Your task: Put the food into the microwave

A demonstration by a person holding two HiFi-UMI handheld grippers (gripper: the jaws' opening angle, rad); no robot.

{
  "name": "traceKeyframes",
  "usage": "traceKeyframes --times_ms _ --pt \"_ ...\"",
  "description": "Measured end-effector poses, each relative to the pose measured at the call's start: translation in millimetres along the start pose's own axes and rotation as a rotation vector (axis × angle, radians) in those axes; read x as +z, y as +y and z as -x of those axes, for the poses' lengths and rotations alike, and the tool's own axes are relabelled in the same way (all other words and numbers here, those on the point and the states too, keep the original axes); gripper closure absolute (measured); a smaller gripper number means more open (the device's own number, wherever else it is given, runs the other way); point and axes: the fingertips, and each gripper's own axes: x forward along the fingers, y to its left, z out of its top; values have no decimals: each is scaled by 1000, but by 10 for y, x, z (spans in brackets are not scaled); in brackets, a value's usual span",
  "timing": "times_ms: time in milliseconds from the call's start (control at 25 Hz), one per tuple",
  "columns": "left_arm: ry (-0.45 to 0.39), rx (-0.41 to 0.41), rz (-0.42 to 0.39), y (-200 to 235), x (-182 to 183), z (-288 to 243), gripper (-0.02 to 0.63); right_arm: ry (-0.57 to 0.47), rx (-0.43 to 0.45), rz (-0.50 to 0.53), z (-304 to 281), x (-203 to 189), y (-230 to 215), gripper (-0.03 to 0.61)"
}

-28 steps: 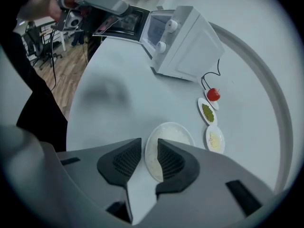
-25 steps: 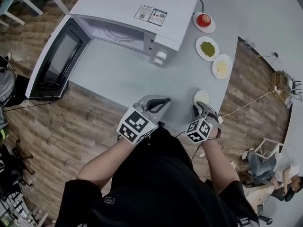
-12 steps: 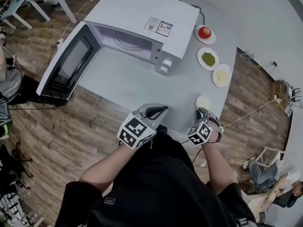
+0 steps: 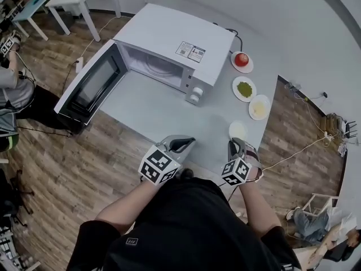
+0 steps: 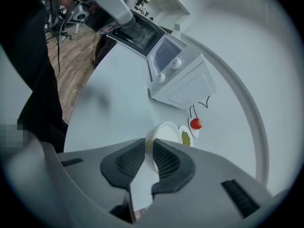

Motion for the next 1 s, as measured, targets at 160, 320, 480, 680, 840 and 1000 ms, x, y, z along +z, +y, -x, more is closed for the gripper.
traceKeyframes --times_ms 160,320,480,680,840,1000 --pt "-6 26 -9 -86 94 -46 606 -99 -19 31 229 182 -226 514" --pt "-10 75 -24 -120 191 -21 606 -185 -15 63 404 342 -366 514" --pt "0 134 -49 -75 287 72 606 -273 -18 104 551 516 -471 514" --pt "-23 170 -66 -2 435 290 606 -341 22 146 667 790 -358 514" --pt "-30 146 -106 215 515 445 606 -369 39 137 703 1142 -272 514" --pt "-69 118 -144 565 650 733 606 -362 -17 136 679 1619 -257 514"
